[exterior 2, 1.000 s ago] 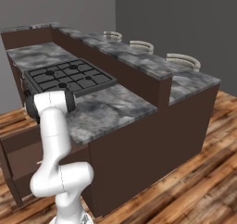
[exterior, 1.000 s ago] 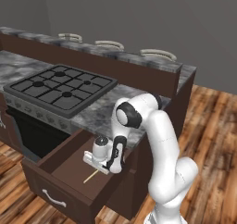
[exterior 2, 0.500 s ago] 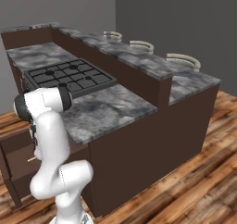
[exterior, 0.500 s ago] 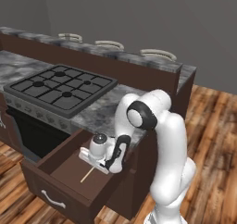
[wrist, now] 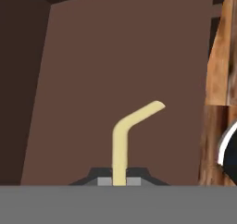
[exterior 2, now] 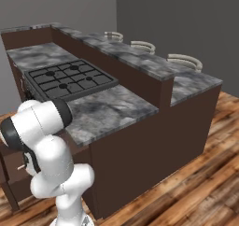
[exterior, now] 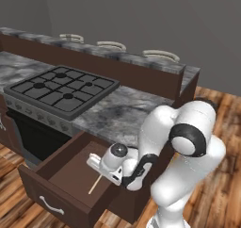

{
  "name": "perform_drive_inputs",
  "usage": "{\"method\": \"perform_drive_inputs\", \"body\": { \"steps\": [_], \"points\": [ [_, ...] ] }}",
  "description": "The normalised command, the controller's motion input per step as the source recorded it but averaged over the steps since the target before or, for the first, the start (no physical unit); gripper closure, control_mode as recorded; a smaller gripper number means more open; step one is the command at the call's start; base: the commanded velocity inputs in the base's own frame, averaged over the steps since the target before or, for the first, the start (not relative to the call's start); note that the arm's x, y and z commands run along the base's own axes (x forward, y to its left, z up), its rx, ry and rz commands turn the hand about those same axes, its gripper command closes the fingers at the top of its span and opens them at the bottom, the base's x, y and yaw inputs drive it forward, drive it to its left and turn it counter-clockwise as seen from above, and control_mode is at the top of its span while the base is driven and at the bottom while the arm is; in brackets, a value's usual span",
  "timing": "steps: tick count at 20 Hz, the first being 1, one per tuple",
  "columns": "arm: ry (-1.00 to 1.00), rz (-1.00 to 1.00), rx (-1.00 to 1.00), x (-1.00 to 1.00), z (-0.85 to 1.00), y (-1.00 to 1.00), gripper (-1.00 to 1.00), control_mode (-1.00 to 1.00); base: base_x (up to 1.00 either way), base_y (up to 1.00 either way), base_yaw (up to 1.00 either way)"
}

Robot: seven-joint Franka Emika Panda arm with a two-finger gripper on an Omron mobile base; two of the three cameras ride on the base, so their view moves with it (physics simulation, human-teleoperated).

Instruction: Take a straw from the drawer in front and place it inside the glass cup on the dining counter.

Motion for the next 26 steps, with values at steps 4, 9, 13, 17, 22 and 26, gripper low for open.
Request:
{"method": "perform_drive_inputs", "body": {
  "steps": [4,9,13,17,22,26],
  "points": [
    [0.00,0.00,0.04,-0.15,1.00,0.15,1.00,-1.00,0.00,0.00,0.00],
    [-0.01,0.00,0.03,-0.01,1.00,0.18,1.00,-1.00,0.00,0.00,0.00],
    [-0.03,0.00,0.00,0.00,1.00,0.10,1.00,-1.00,0.00,0.00,0.00],
    [-0.03,0.00,0.00,0.00,1.00,0.38,1.00,-1.00,0.00,0.00,0.00],
    [-0.10,0.00,-0.08,0.00,1.00,0.59,1.00,-1.00,0.00,0.00,0.00],
    [-0.18,0.00,-0.19,0.02,1.00,0.34,1.00,-1.00,0.00,0.00,0.00]
  ]
}}
